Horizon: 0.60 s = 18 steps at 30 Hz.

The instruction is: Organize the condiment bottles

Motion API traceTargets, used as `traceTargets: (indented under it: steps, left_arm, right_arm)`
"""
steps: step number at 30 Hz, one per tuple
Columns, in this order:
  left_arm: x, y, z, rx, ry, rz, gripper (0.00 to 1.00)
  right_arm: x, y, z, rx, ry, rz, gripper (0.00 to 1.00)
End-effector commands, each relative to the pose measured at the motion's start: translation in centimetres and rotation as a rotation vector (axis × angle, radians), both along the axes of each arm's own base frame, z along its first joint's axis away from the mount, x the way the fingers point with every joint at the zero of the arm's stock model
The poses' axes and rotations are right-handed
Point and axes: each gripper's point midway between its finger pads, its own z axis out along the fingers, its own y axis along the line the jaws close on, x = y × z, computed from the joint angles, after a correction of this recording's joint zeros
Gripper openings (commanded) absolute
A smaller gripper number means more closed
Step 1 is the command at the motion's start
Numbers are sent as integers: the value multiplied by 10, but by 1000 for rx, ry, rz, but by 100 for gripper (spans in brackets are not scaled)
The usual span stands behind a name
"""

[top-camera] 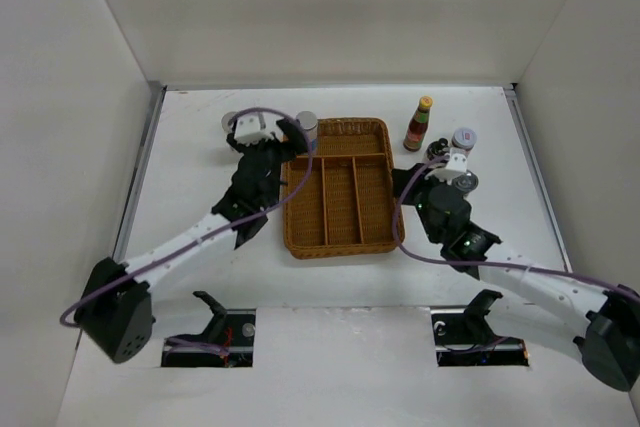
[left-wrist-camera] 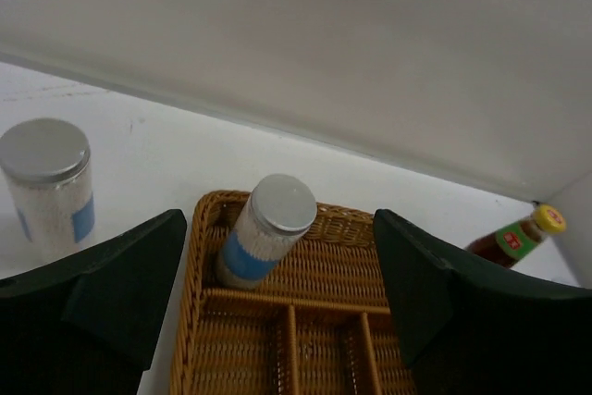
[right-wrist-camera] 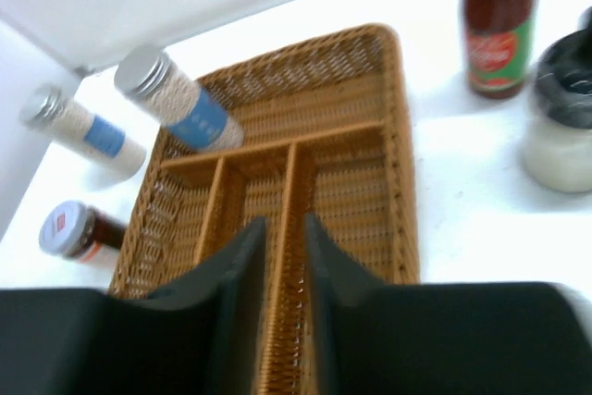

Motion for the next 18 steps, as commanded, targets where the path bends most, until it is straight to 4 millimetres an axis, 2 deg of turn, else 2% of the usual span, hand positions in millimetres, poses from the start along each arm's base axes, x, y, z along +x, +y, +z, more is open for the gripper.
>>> traceTargets:
  steps: [1, 3, 5, 8, 13, 16, 18]
  left_arm:
    - [-29, 9, -30, -64, 20, -27, 76]
    - [-47, 10, -50, -83, 43, -69, 69]
    - [-62, 8, -64, -111, 57, -111, 66]
    - [-80, 1, -75, -147, 61, -186, 67]
    - [-94, -2, -67, -182, 9, -253, 75]
    - [-99, -1, -67, -200, -17, -264, 79]
    - [-101, 2, -70, -198, -17, -260, 80]
  right_arm:
    - [3, -37, 26, -34, -9, -165, 43]
    - [4, -63, 30, -76, -1, -269, 65]
    - [4, -89, 31, -138, 17, -381, 82]
    - [4, -128, 28, -244, 67, -536, 97]
    - [9, -172, 9, -364, 187, -654, 100]
    - [11, -183, -11, -372, 270, -632, 100]
    - [15, -181, -26, -365, 323, -576, 100]
